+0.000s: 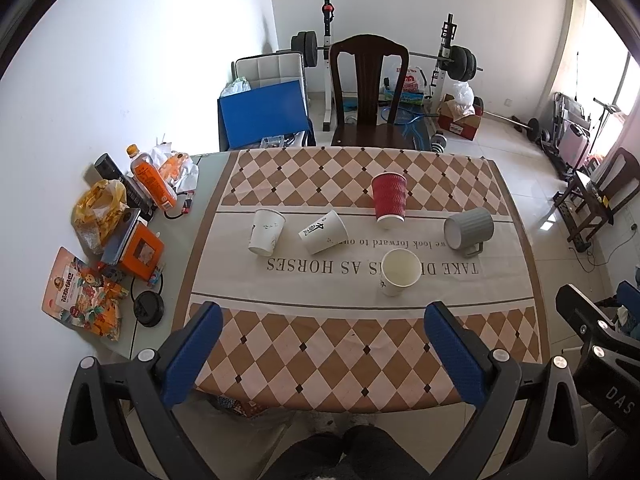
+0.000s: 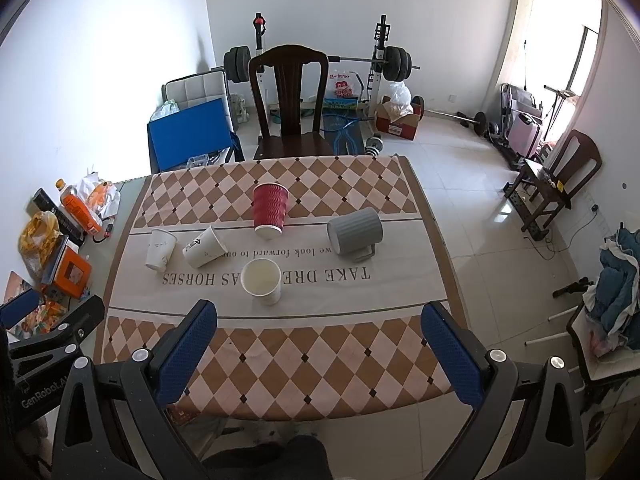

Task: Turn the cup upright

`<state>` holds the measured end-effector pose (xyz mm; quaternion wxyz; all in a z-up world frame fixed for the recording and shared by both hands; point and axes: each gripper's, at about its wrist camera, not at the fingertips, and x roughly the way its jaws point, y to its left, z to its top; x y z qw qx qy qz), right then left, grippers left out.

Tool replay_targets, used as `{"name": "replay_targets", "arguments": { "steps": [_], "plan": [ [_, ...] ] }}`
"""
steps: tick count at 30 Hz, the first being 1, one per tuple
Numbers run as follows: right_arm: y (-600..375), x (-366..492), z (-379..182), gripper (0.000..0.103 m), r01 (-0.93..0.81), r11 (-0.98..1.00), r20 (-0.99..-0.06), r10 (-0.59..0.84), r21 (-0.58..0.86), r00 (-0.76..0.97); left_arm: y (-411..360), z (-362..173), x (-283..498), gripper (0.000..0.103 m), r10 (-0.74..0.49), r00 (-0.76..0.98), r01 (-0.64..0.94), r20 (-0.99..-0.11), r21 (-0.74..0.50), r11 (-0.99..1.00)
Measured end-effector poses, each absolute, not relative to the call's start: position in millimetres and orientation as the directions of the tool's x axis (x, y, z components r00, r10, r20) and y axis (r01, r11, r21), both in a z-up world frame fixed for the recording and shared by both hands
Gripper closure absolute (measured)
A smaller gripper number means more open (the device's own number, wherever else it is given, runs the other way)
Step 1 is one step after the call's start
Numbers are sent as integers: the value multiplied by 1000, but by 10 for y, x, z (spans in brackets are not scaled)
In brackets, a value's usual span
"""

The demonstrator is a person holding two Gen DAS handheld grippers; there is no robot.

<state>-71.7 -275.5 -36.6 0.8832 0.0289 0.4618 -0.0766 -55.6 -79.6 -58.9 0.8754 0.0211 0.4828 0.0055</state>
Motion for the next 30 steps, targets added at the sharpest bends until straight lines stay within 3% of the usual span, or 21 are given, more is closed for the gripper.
{"name": "replay_targets", "arguments": {
  "steps": [30],
  "plan": [
    [-2710, -698, -359, 0, 162, 986, -818, -113, -25, 563, -783, -572, -554, 0, 32, 537, 5, -843, 42, 999]
  ]
}}
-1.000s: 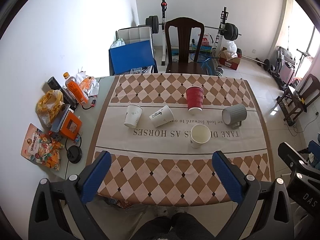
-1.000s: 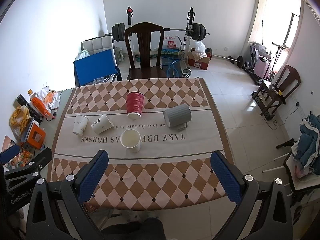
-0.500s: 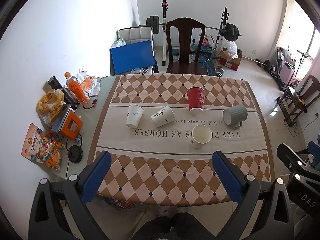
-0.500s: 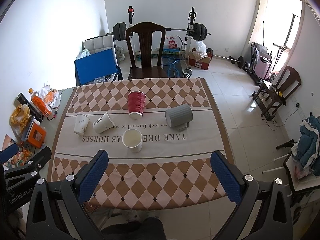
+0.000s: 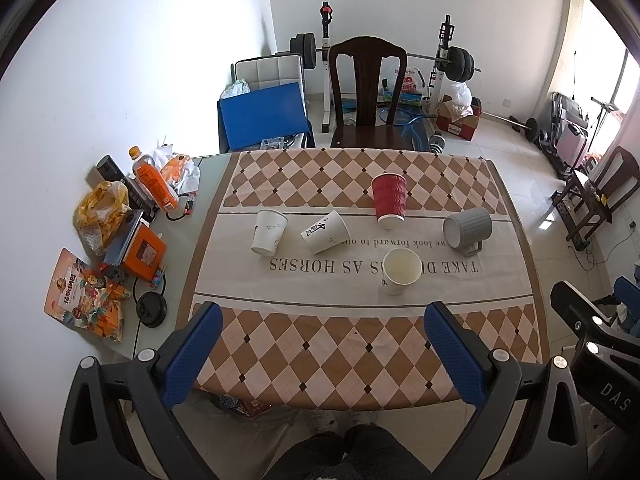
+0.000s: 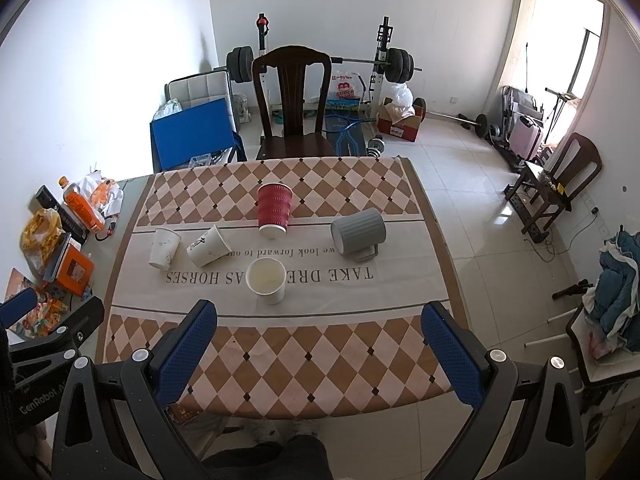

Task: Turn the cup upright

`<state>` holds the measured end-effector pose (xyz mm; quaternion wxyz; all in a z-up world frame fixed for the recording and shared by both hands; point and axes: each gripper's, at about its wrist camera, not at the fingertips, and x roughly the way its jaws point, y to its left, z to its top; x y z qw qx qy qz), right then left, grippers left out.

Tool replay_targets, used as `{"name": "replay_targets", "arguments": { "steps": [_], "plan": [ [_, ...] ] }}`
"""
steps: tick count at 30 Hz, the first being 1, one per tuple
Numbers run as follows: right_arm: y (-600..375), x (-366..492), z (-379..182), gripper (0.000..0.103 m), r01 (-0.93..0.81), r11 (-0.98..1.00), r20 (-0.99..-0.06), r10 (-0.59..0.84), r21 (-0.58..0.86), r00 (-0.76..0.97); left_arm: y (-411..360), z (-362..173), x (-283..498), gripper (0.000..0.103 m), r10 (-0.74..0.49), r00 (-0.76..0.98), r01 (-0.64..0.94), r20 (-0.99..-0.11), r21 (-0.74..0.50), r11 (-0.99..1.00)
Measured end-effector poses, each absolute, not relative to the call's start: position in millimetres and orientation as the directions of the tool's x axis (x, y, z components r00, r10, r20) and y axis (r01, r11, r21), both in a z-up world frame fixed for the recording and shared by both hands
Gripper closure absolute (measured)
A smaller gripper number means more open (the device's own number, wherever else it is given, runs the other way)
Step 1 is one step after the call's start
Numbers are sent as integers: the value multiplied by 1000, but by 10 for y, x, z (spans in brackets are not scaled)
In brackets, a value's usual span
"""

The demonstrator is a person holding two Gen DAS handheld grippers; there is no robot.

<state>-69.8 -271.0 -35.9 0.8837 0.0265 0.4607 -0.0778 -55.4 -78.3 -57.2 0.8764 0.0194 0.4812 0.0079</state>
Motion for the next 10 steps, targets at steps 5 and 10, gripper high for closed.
{"name": "replay_targets", "arguments": {
  "steps": [5, 10],
  "plan": [
    [-2702, -690, -357, 0, 160, 987, -817, -112, -25, 565, -786, -579, -558, 0, 35, 537, 6, -843, 45, 999],
    [-2699, -692, -364, 0, 159, 987, -817, -112, -25, 565, -720, -514, -555, 0, 40, 541, 4, -840, 50, 999]
  ]
}}
